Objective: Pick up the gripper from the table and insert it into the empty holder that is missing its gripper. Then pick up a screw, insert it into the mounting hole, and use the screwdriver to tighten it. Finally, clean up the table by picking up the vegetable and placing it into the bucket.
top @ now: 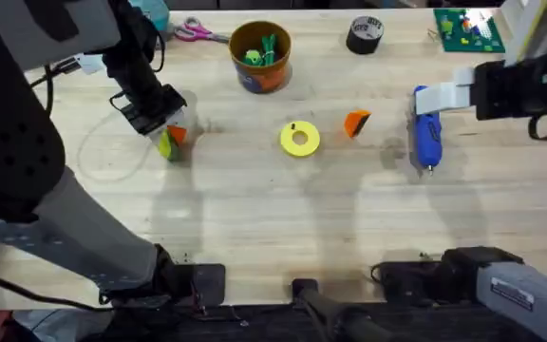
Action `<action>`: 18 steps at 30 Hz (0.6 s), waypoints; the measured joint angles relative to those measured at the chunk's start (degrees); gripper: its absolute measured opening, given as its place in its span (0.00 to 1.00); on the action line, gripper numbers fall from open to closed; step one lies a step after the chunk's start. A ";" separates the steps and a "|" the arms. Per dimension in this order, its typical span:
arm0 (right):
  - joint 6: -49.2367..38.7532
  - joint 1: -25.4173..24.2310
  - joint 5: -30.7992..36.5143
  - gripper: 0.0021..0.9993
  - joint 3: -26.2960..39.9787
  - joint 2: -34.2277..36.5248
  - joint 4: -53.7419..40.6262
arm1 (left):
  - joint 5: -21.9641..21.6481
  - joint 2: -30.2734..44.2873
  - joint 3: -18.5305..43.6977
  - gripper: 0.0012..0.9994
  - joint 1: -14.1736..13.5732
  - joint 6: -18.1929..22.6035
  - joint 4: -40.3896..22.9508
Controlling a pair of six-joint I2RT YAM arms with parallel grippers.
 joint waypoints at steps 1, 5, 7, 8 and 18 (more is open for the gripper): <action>0.00 0.00 0.00 1.00 0.00 0.00 0.00 | 0.02 0.00 0.00 0.00 0.00 0.01 0.09; 0.00 0.00 0.00 1.00 0.00 -0.02 0.00 | 0.04 0.00 0.00 0.00 0.00 -0.02 0.20; 0.00 0.00 0.00 1.00 0.00 0.00 0.00 | 0.04 0.00 0.00 0.00 0.00 -0.02 0.20; 0.00 0.00 0.00 1.00 0.00 0.00 0.00 | 0.04 0.00 0.00 0.00 0.00 0.01 0.20; 0.00 0.00 0.00 1.00 0.00 -0.02 0.00 | 1.50 -1.22 3.18 0.00 0.00 2.72 -1.18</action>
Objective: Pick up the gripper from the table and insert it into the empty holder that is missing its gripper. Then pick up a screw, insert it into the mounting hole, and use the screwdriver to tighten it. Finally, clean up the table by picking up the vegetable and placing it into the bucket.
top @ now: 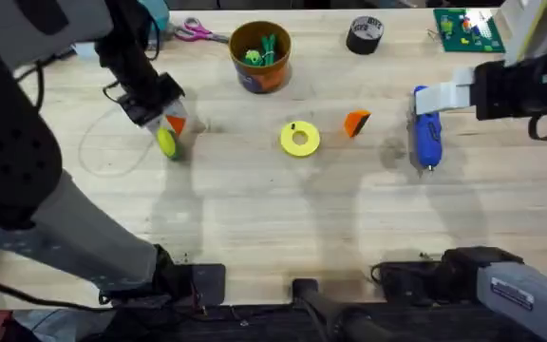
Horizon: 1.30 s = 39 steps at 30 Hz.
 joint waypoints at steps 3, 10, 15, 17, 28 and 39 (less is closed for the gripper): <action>0.00 0.00 0.00 1.00 0.00 0.02 0.00 | 0.05 -2.20 2.65 0.00 0.00 0.66 -2.17; 0.00 0.00 0.00 1.00 0.00 0.02 0.00 | 0.18 -9.26 7.78 0.00 0.00 2.35 -7.14; 0.00 0.00 0.00 1.00 0.00 0.02 0.01 | 0.18 -15.67 9.08 0.00 0.00 3.31 -9.03; 0.00 0.00 0.00 1.00 0.00 0.02 0.02 | 0.18 -18.36 9.08 0.00 0.00 3.47 -9.84; 0.00 0.00 0.00 1.00 0.00 0.02 0.00 | 0.18 -28.28 9.12 0.00 0.00 5.42 -12.70; 0.00 0.00 0.00 1.00 0.00 0.02 -0.26 | 0.18 -28.40 9.12 0.51 0.00 6.44 -12.87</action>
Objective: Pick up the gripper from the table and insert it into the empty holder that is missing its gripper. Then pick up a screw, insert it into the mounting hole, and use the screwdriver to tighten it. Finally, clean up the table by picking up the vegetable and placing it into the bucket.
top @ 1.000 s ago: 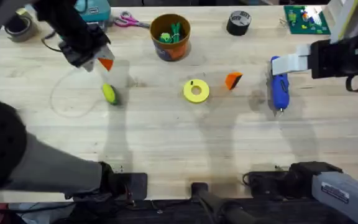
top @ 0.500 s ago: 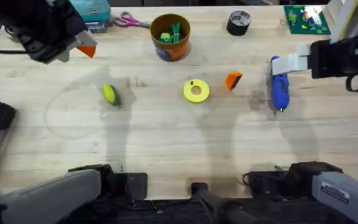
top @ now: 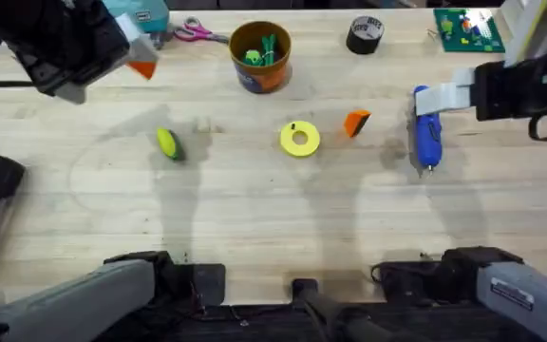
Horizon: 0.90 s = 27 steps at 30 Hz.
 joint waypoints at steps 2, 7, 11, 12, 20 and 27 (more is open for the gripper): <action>0.00 0.00 0.00 1.00 0.00 0.00 0.00 | 0.00 0.00 0.00 0.83 0.00 0.00 0.00; 0.00 0.00 0.00 1.00 0.00 0.00 0.00 | 0.00 0.00 0.00 0.99 0.00 -0.02 0.00; 0.00 0.00 0.00 1.00 0.00 0.00 0.00 | 0.00 0.00 0.00 0.99 0.00 -0.02 0.00; 0.00 0.00 0.00 1.00 0.00 0.00 0.00 | 0.00 0.00 0.00 0.99 0.00 0.00 0.00; 0.00 0.00 0.00 1.00 0.00 0.00 0.00 | 0.00 0.00 0.00 0.99 0.00 0.17 5.05; 0.00 0.00 0.00 1.00 0.00 0.00 0.00 | 4.19 0.00 0.00 0.99 0.00 16.54 10.36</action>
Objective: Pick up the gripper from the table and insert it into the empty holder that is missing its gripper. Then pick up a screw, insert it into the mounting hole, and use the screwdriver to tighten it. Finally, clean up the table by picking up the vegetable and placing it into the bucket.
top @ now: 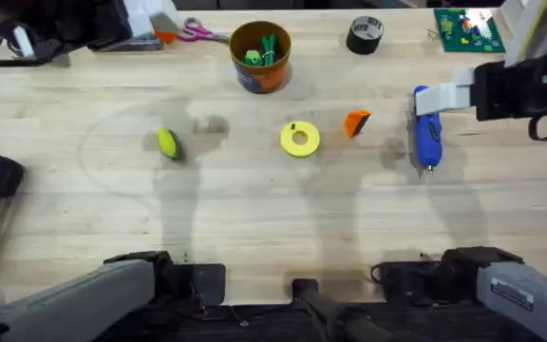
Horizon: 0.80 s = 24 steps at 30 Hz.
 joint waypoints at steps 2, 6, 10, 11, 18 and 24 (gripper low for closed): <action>0.00 0.00 0.00 1.00 0.00 0.00 -0.01 | 1.85 0.00 0.00 0.99 0.00 6.23 0.04; 0.00 0.00 0.00 1.00 0.00 0.00 0.00 | 3.45 0.00 0.00 0.99 0.00 13.10 2.74; 0.00 0.00 0.00 1.00 0.00 0.00 0.00 | 4.16 0.00 0.00 0.99 0.00 19.01 7.61; 0.00 0.00 0.00 1.00 0.00 0.00 0.00 | 4.24 0.00 0.00 0.99 0.00 20.21 8.02; 0.00 0.00 0.00 1.00 0.00 0.00 0.00 | 5.27 0.00 0.00 0.99 0.00 28.30 8.65; 0.00 0.00 0.00 1.00 0.00 0.00 0.00 | 6.48 -1.10 -2.60 0.99 -0.72 29.97 14.15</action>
